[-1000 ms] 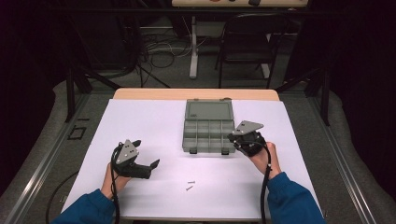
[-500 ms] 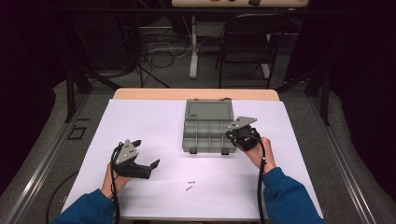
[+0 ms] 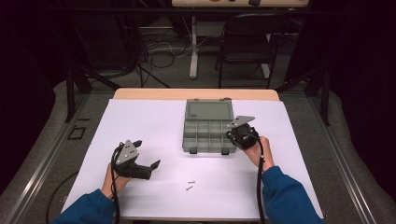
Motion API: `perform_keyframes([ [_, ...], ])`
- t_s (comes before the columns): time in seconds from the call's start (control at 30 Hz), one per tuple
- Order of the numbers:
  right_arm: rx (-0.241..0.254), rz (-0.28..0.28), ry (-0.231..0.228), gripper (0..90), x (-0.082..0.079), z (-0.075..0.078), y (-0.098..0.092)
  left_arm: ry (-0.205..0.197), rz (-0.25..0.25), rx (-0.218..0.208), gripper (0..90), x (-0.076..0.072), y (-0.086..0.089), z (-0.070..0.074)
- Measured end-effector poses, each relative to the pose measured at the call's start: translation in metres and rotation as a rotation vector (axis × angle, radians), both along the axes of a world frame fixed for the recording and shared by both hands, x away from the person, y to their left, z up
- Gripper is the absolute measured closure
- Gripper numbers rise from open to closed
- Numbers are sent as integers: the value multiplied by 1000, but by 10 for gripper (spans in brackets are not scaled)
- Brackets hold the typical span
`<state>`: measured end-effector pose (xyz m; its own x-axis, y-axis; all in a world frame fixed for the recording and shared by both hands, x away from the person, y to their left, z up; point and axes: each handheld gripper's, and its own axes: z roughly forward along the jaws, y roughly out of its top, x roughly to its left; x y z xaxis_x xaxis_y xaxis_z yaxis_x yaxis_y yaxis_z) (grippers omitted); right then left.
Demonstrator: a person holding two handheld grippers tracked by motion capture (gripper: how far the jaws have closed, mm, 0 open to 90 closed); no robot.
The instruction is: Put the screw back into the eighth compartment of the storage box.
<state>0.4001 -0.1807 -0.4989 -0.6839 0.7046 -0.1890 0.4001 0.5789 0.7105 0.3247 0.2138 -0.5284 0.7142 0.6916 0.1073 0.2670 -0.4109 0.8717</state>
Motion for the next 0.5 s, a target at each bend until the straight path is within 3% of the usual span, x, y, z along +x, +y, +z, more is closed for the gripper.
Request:
perform_keyframes([
  [0.37,-5,-23,42,872,7,-10,1,-1,-2,2,0,0,0,0],
  [0.43,2,-23,56,767,7,-11,1,-4,0,3,0,0,0,0],
  [0.5,14,-21,54,726,7,-10,0,-6,-2,-1,0,-1,0,1],
])
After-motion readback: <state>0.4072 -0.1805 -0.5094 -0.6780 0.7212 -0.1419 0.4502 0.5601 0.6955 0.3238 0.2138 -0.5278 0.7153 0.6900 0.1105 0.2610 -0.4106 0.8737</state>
